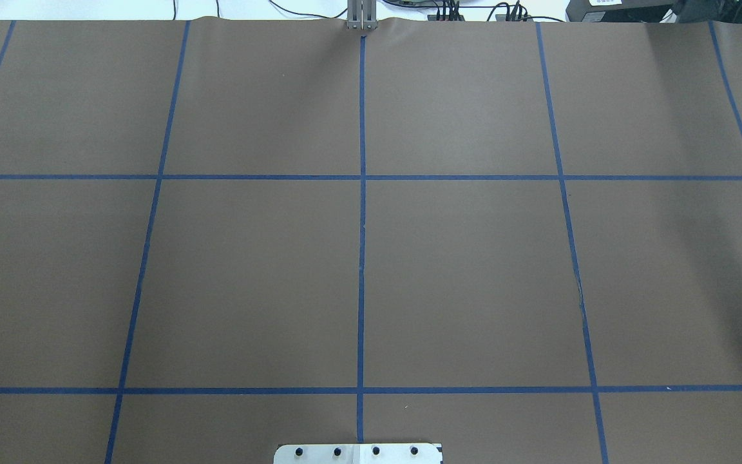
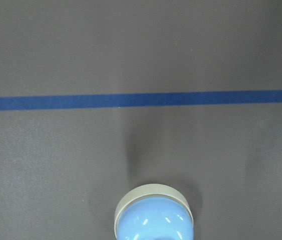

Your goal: Place and press bell with both arms

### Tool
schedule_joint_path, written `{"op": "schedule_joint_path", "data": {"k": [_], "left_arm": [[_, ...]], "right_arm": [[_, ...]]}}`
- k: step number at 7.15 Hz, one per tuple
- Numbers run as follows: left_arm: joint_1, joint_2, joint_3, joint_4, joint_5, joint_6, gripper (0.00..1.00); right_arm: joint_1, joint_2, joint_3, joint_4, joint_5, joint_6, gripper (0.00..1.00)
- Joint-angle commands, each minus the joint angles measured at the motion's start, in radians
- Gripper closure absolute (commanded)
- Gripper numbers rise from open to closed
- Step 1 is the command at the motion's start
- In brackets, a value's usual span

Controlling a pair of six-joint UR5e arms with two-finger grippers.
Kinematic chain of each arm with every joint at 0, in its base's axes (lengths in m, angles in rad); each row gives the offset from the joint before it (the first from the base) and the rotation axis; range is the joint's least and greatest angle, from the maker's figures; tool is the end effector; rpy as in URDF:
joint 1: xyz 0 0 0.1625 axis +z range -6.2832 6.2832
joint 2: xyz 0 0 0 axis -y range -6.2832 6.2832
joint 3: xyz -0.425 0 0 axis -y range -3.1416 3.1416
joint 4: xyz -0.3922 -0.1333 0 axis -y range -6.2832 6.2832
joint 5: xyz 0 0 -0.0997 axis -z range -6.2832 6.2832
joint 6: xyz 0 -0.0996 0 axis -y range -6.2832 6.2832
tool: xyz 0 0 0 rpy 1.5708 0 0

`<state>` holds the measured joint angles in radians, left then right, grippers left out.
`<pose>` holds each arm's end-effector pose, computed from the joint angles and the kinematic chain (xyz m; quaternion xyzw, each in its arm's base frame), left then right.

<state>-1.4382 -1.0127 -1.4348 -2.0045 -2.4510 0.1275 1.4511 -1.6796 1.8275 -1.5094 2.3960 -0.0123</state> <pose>-0.0353 -0.1625 0.8609 -0.1185 0.4221 0.0615 0.8966 0.0056 -0.4573 0.5726 0.0742 -0.4034 -0.1019 0.9063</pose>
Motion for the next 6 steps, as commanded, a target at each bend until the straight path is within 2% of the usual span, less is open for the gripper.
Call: {"op": "schedule_joint_path", "data": {"k": [1, 3, 4, 6], "left_arm": [[0.019, -0.003, 0.027, 0.0, -0.052, -0.002, 0.0], [0.021, -0.021, 0.094, -0.006, -0.059, -0.008, 0.0], [0.021, -0.029, 0.127, -0.006, -0.094, -0.009, 0.0], [0.022, -0.078, 0.131, -0.007, -0.094, -0.009, 0.0]], "right_arm": [[-0.009, -0.003, 0.001, 0.0, 0.0, 0.0, 0.0], [-0.012, -0.008, 0.001, 0.002, 0.002, 0.0, 0.0], [-0.012, -0.006, 0.003, 0.002, 0.002, 0.0, 0.0], [-0.014, -0.008, 0.004, 0.002, 0.003, -0.005, 0.0]]}}
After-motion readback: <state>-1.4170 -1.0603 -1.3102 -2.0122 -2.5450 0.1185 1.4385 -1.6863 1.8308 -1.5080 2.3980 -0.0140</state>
